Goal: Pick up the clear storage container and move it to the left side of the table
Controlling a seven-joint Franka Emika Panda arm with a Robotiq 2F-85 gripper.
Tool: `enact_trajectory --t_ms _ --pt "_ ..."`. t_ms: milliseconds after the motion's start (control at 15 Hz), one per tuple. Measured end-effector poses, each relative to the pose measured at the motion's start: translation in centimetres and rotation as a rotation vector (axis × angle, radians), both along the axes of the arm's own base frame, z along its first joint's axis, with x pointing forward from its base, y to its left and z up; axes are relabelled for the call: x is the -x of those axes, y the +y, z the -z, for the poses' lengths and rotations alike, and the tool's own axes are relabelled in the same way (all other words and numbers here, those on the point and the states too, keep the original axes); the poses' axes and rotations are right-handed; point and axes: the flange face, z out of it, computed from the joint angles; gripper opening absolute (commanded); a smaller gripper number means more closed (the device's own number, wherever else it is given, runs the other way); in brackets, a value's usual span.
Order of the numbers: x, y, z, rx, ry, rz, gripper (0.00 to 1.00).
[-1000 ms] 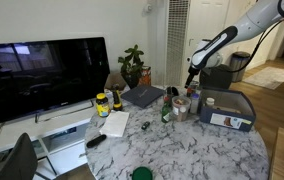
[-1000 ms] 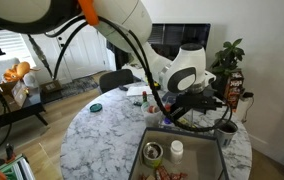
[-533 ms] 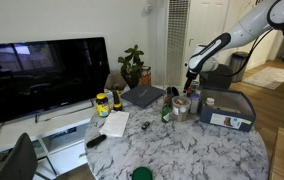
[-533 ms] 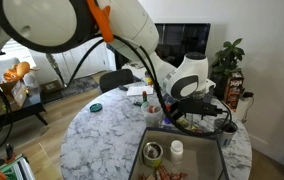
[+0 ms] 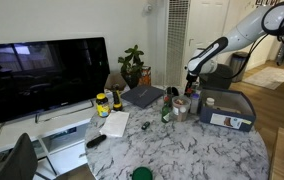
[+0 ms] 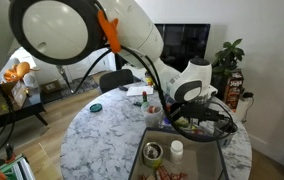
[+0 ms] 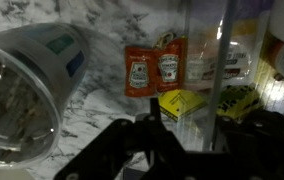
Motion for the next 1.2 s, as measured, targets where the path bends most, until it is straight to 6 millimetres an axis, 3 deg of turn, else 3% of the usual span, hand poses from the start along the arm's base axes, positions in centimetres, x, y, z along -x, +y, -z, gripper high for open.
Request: enact_trajectory --t_ms 133,400,800,1200 --pt "-0.1 0.2 0.2 -0.010 0.021 -0.007 0.00" --pt "-0.2 0.7 0.2 -0.026 0.051 -0.019 0.01" --pt "-0.2 -0.1 -0.2 -0.043 0.070 0.002 0.01" --pt "-0.5 -1.5 -3.7 -0.063 0.083 0.024 0.01"
